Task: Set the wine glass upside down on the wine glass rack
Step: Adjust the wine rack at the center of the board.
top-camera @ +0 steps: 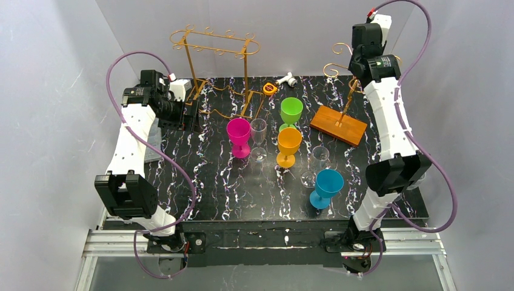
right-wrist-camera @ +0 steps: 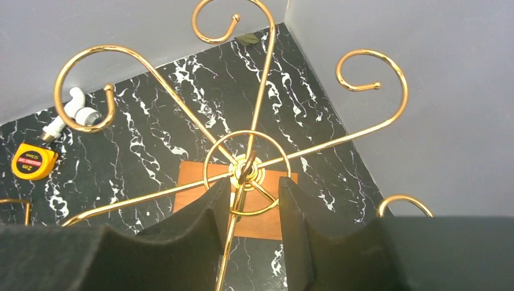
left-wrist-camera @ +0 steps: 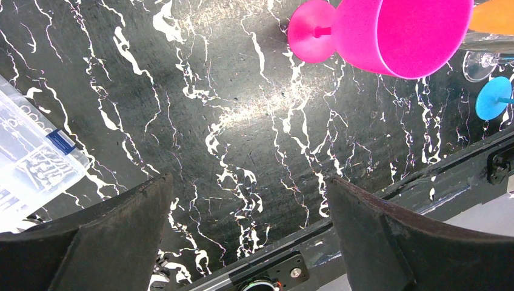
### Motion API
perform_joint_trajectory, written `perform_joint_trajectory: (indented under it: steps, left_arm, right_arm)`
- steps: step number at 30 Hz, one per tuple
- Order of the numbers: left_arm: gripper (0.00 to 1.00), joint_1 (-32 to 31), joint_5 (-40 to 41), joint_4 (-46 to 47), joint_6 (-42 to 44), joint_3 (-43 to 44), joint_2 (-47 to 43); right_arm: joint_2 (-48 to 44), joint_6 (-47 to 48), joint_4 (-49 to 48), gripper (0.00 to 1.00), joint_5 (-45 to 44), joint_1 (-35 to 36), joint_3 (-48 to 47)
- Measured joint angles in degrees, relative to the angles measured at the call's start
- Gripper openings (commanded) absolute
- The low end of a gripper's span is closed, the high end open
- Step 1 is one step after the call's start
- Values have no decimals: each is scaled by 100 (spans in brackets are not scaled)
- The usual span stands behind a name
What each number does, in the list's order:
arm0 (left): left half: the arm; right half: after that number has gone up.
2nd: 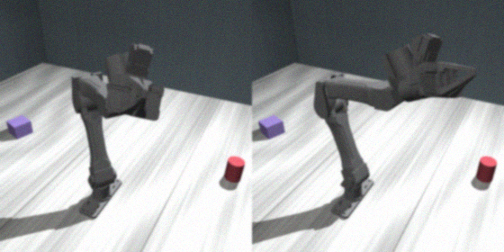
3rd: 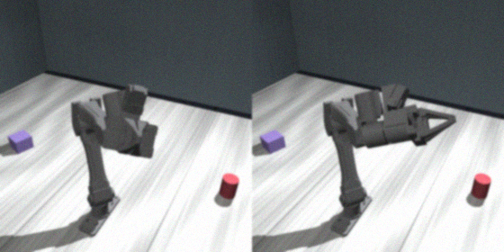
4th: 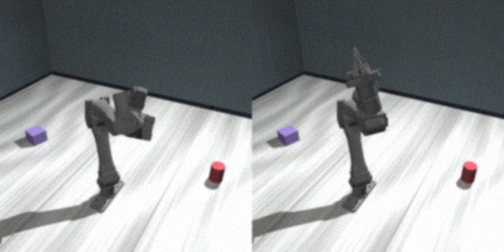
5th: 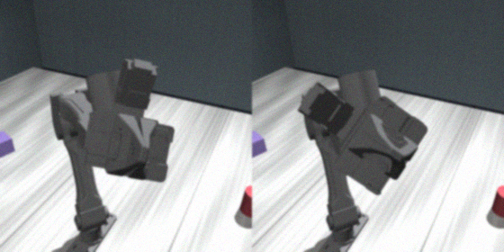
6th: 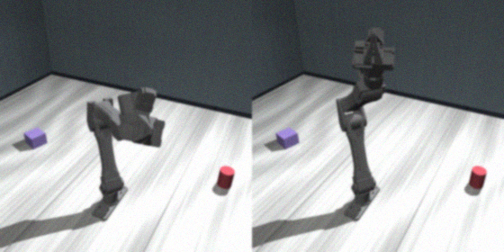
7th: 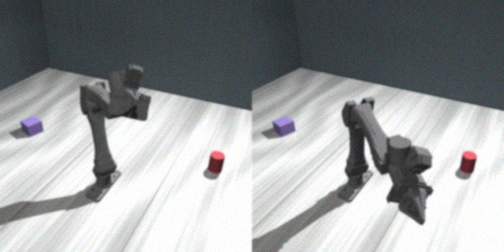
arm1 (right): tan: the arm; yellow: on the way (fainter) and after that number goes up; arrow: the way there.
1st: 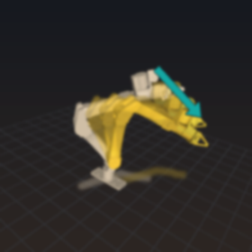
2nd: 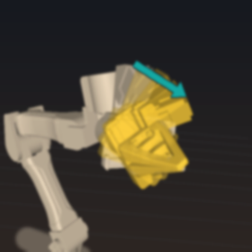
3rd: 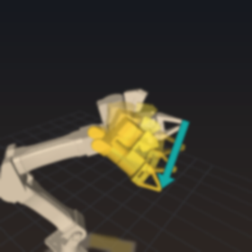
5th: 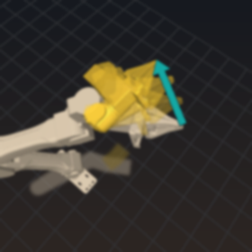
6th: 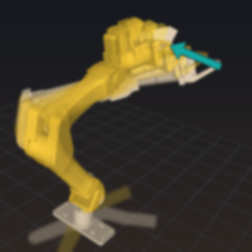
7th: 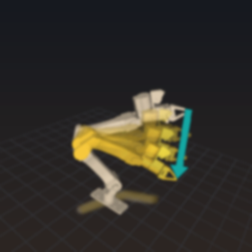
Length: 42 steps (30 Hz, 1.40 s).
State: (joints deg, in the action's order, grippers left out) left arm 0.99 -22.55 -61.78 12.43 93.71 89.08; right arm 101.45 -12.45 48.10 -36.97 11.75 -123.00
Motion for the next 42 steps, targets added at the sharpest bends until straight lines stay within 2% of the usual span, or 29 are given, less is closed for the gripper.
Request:
perform_joint_trajectory:
  steps: [6,9,12,13,25,35,42]
  left_arm:
    - [98,0,-2,0,0,0,0]
    - [98,0,-2,0,0,-2,0]
    - [98,0,-2,2,2,-11,0]
    - [98,0,-2,4,2,-22,0]
    - [98,0,-46,4,-2,-35,0]
    - [98,0,-63,4,-22,-33,0]
    - [98,0,-63,37,-31,-105,-63]
  right_arm:
    - [199,22,-59,33,109,-120,0]
    - [269,20,-136,25,170,-140,-2]
    - [317,44,-234,10,173,-149,-11]
    - [317,42,-243,2,184,-162,-11]
    - [101,-144,-284,1,645,-223,190]
    - [-424,-122,-81,1,568,713,474]
    - [-457,-363,214,1,837,824,466]
